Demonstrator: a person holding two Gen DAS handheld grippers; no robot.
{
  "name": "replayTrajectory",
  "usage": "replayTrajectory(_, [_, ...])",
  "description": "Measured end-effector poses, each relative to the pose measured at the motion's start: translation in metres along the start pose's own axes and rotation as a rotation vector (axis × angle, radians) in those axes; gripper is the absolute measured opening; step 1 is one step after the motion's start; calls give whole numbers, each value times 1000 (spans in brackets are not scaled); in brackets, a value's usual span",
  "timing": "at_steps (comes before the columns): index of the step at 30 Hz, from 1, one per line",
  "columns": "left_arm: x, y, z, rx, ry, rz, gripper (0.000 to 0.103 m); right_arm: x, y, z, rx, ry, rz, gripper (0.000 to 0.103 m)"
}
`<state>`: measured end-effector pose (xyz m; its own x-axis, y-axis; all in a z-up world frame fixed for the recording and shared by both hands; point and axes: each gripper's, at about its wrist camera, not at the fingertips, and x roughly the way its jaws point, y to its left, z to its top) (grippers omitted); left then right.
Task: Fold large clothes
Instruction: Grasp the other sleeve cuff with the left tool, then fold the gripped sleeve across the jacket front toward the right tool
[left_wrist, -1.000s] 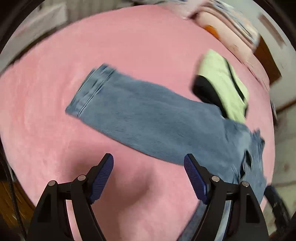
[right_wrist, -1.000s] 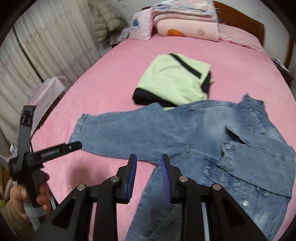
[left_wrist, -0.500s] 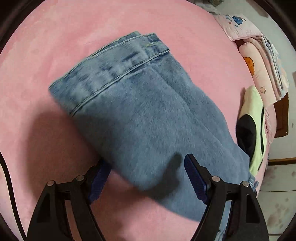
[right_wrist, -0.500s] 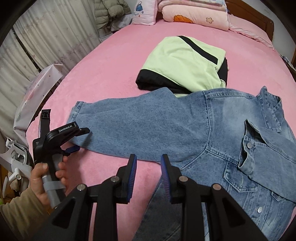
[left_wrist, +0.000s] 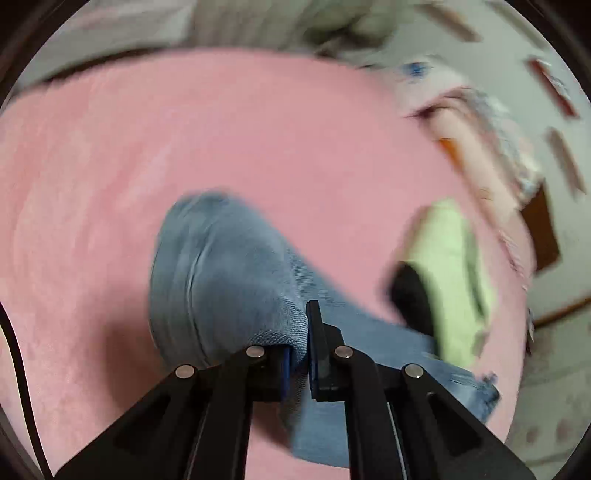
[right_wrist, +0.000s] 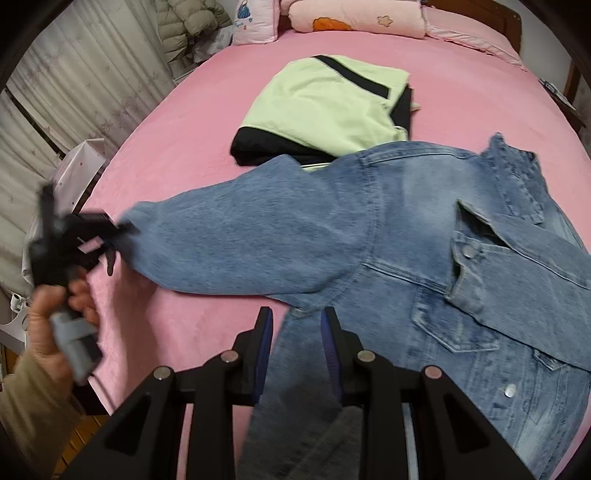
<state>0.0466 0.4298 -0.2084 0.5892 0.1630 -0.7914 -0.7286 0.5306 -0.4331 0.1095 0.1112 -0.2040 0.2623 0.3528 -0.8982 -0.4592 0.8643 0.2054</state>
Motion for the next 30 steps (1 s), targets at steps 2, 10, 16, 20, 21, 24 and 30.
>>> replayTrajectory(2, [-24, -45, -9, 104, -43, -65, 5, -8, -17, -5, 34, -12, -7, 27])
replayTrajectory(10, [-53, -230, -118, 527, -1, -326, 6, -44, -113, -37, 187, -36, -83, 27])
replayTrajectory(16, [11, -301, -236, 758, 216, -292, 25, -66, -185, -66, 285, -39, -161, 27])
replayTrajectory(20, [61, -310, -306, 880, 428, -177, 33, -74, -226, -83, 357, -27, -179, 27])
replayTrajectory(21, [61, -305, -313, 894, 438, -159, 34, -76, -234, -87, 370, -27, -177, 27])
replayTrajectory(24, [45, -289, -313, 896, 409, -168, 53, -79, -244, -89, 380, -30, -165, 27])
replayTrajectory(30, [-10, -270, -275, 829, 326, -209, 64, -80, -243, -73, 336, -56, -96, 27])
